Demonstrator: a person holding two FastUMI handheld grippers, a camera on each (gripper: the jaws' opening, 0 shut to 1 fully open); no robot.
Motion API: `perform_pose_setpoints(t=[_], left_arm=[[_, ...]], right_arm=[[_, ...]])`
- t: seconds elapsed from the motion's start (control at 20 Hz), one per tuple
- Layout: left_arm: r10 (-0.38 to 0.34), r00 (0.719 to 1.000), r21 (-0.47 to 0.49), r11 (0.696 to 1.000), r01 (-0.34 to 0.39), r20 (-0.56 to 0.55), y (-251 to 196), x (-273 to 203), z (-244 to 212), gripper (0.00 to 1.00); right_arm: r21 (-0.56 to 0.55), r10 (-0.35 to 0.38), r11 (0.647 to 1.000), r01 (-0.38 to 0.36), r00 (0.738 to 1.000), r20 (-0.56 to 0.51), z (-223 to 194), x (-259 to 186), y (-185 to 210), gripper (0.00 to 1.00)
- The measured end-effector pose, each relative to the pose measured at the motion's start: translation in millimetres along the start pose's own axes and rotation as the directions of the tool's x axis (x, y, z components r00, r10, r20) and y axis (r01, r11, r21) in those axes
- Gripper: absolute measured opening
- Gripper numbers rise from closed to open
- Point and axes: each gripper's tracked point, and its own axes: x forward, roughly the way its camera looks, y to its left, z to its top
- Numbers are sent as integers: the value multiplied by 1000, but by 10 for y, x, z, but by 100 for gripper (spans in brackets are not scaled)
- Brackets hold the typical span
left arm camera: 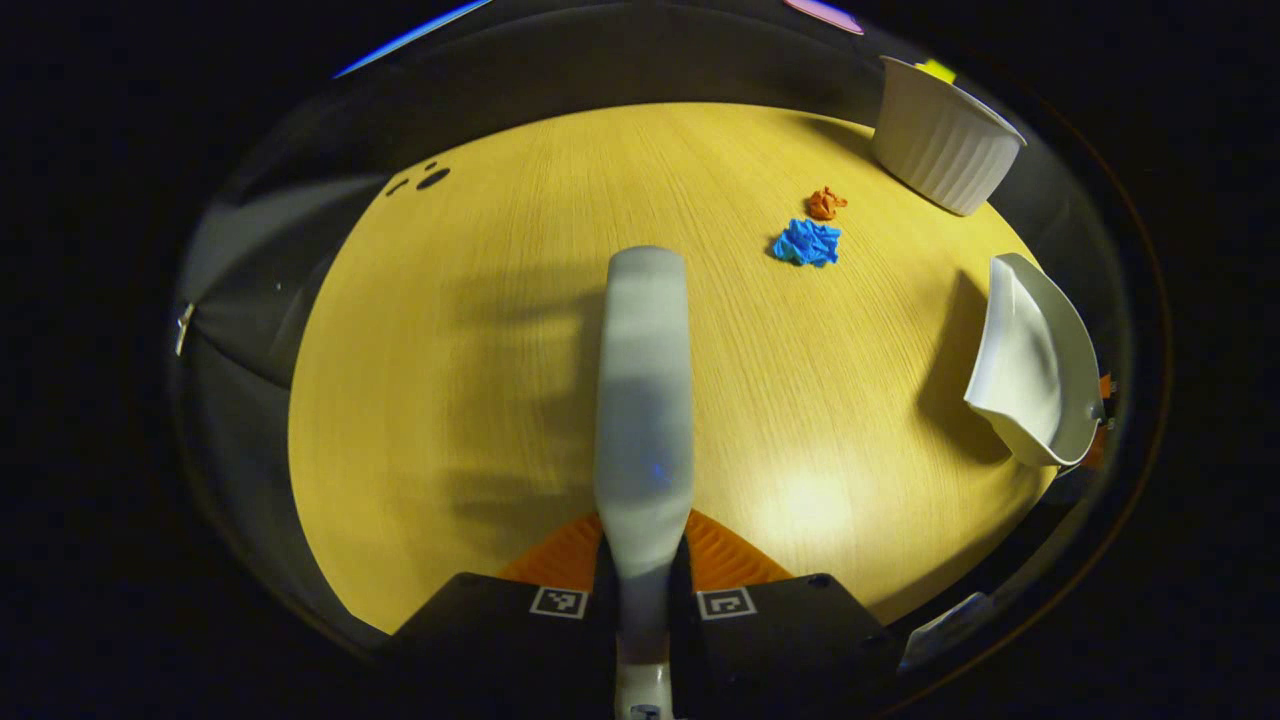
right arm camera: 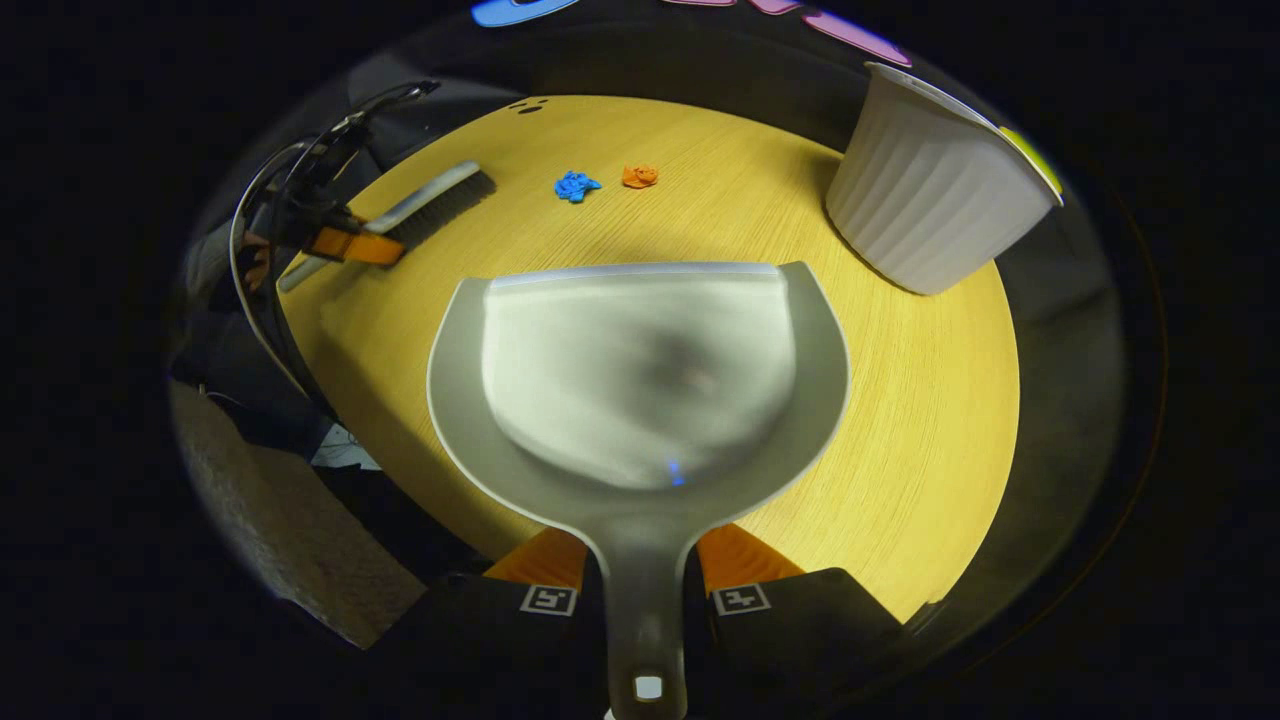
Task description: Pick up the small broom and dustpan from the desktop, sweep the trash into the dustpan with the broom, and then empty the trash into the garbage bin.
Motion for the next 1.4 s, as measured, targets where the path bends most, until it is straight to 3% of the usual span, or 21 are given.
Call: perform_pose_setpoints(t=[0.05, 0.1, 0.3, 0.45, 0.95, 1.2, 1.4], left_arm=[[3, 1000, 9, 1000, -3, 25, -4, -7, 129, 25], [-2, 999, 18, 1000, 1, 45, -19, -12, 253, 24], [-13, 996, 90, 996, 5, 86, -87, 65, 756, 24], [-32, 996, 163, 986, 18, 82, -211, 209, 1025, 24], [-37, 999, 344, 939, 31, 13, -523, 573, 1443, 24], [-121, 992, 386, 915, 118, -17, -863, 554, 1422, 24], [-261, 964, 437, 861, 260, -59, -1276, 415, 1260, 24]], right_arm=[[-21, 2, 1000, -3, 1000, -10, 25, -6, 11, 31], [-38, 3, 999, -4, 1000, -23, 22, -55, 20, 34], [-73, 16, 997, -22, 997, -78, 63, -72, 80, 31], [-72, 11, 997, -18, 996, -93, 146, 27, 56, 34], [-29, 21, 999, -24, 992, -121, 262, 229, -82, 34], [-23, 32, 999, -34, 993, -111, 320, 307, -120, 34], [-37, 38, 998, -42, 994, -103, 343, 300, -159, 34]])
